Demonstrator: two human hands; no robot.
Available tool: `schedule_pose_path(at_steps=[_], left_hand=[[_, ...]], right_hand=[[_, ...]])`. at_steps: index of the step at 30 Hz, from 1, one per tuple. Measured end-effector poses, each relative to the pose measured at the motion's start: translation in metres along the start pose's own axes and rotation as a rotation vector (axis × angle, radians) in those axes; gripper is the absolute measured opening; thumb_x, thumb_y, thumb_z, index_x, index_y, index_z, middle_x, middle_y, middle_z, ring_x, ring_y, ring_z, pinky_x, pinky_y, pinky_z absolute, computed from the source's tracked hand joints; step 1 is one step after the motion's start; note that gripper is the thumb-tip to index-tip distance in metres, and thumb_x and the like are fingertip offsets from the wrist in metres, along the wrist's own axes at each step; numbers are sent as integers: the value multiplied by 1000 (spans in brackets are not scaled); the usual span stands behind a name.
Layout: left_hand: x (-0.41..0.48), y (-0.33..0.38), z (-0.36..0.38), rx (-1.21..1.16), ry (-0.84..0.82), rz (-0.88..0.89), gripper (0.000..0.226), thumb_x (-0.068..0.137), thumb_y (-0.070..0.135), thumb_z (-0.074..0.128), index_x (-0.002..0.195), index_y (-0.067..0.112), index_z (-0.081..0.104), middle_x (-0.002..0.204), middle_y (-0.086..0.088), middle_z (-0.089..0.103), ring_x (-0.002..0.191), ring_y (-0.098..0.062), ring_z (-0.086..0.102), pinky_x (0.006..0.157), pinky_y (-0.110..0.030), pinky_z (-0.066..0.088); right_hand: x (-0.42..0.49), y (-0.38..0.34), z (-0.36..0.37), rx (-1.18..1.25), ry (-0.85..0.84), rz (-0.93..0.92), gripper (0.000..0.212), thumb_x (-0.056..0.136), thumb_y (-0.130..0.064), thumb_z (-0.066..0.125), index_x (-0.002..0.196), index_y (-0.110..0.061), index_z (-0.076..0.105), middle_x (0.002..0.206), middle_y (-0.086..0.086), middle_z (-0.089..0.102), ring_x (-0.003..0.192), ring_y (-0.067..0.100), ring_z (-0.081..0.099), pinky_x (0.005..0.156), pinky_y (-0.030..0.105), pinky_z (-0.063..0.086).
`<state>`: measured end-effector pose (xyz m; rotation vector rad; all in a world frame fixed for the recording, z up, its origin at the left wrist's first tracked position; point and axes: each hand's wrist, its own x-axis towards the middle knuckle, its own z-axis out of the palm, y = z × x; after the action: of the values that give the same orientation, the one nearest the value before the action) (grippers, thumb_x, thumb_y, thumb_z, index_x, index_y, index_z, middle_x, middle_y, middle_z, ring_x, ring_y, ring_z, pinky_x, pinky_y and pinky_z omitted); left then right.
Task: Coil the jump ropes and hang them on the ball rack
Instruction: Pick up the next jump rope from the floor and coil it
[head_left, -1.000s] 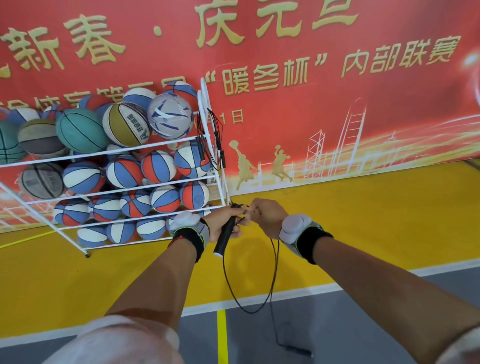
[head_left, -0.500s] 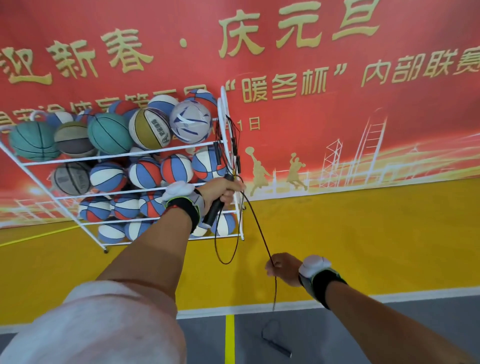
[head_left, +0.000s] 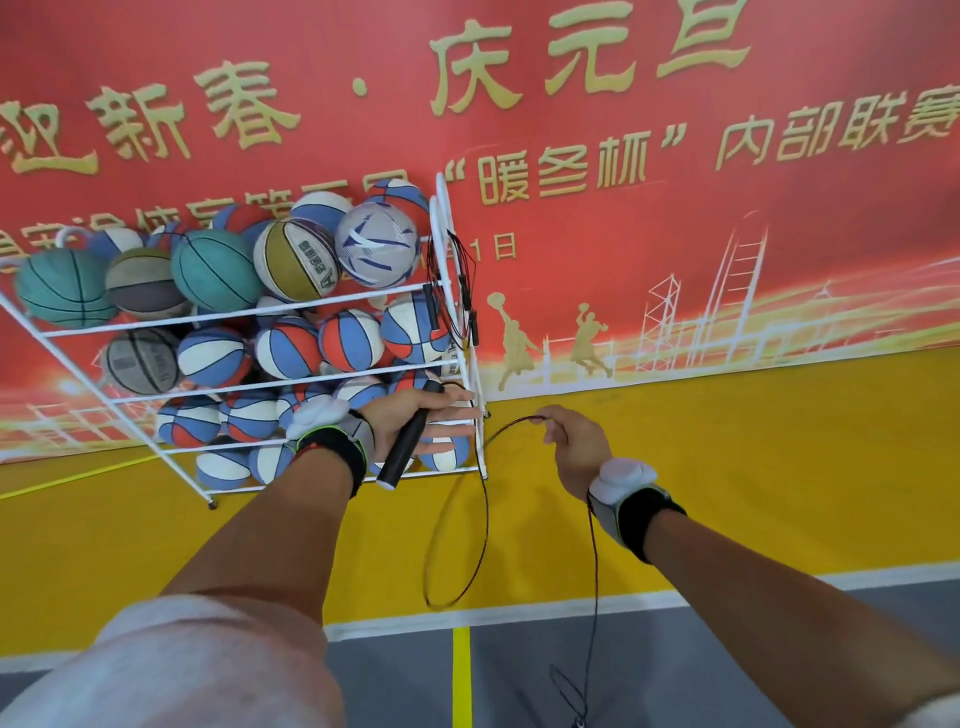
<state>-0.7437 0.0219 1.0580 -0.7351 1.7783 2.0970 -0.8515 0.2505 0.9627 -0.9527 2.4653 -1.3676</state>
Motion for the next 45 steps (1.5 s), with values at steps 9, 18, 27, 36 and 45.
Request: schedule_pose_path(at_steps=[9,18,27,36,45], left_hand=[[23,8,31,240,67,-1,41,89,42,69,125,24,65,124,6,66,117,-12,56,106,-38,43],[33,30,57,260,16,143,19,93,33,65,96,14,64,78,2,65,68,-11,63,73,-23,49],[12,68,71,155,-54,145,27,95,29,64,75,14,56,42,5,39,34,-9,35,46,-22,46],[0,73,55,-74,4,225,20,94,26,64,81,11,60,44,7,43,34,-5,40,47,-19,51],[-17,86,40,-270,-65,319,29,96,33,60,75,13,57,33,8,32,26,-5,30,44,-17,47]], right_hand=[[18,-45,-17,-100,41,-187,35,108,-26,32,129,-15,58,98,3,58,85,26,53,76,40,41],[31,-51,-42,-114,77,-200,28,107,-20,35,125,-17,57,93,4,64,81,22,56,69,35,44],[35,-43,-56,-91,-12,-76,34,101,-20,53,134,-16,46,89,5,59,75,27,57,65,42,47],[25,-8,-40,-10,-173,106,17,104,-17,42,93,-13,55,92,8,59,101,38,62,83,44,51],[20,25,-12,-391,-457,285,20,100,-29,48,80,-25,53,89,0,58,83,26,55,78,32,42]])
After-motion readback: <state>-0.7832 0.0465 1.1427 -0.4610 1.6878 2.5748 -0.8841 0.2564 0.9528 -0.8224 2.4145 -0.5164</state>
